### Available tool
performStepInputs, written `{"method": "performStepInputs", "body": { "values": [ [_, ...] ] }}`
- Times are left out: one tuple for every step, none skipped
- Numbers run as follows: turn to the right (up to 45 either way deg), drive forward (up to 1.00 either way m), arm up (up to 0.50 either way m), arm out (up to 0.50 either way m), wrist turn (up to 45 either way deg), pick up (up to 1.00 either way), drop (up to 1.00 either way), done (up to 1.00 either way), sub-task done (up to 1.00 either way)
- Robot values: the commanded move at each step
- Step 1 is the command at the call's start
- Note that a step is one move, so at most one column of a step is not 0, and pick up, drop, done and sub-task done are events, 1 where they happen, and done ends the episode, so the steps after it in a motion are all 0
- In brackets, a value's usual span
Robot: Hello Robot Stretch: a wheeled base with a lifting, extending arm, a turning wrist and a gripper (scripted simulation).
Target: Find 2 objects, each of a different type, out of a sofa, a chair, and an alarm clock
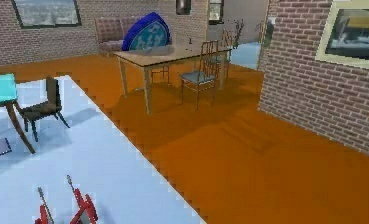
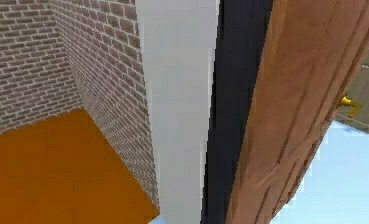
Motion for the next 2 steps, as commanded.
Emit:
{"method": "performStepInputs", "body": {
  "values": [
    [21.0, 0.0, 0.0, 0.0, 0.0, 0.0, 0.0, 0.0, 0.0],
    [0.0, 0.6, 0.0, 0.0, 0.0, 0.0, 0.0, 0.0, 0.0]
  ]
}}
